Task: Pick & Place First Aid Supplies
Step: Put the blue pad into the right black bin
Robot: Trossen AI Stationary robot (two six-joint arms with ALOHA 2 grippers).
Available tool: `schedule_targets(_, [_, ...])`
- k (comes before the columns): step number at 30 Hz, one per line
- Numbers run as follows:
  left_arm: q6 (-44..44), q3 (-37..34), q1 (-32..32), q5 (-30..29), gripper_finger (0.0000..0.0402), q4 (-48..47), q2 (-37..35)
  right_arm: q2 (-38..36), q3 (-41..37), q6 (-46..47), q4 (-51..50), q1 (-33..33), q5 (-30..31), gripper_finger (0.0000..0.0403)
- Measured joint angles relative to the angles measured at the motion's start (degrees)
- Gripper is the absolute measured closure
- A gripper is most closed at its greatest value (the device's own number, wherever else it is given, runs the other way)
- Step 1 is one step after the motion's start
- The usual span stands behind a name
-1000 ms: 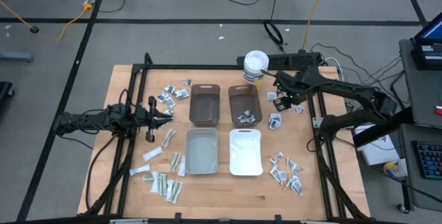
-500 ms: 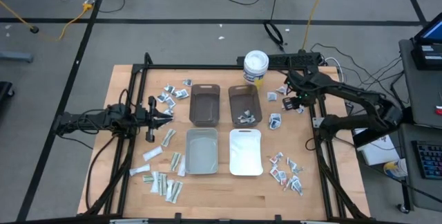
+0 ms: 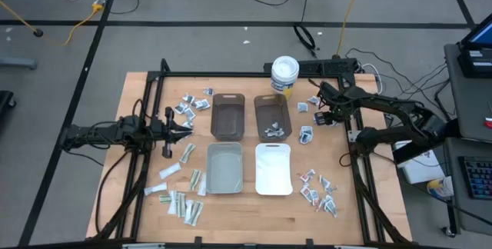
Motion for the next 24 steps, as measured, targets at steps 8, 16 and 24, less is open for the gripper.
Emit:
schedule_targets(8, [0.0,0.0,0.0,0.0,0.0355,0.0,0.01,0.96,-2.47,0.26,0.81,-0.07,0.15,0.0257])
schedule_targets(16, [0.0,0.0,0.0,-0.01,0.0355,0.0,0.01,1.03,-2.58,-0.14,1.36,-0.05,-0.42,0.0355])
schedule_targets(24, [0.0,0.0,0.01,-0.01,0.0355,0.0,0.01,0.89,-2.03,-1.39,-0.95,-0.05,-1.22,0.0399])
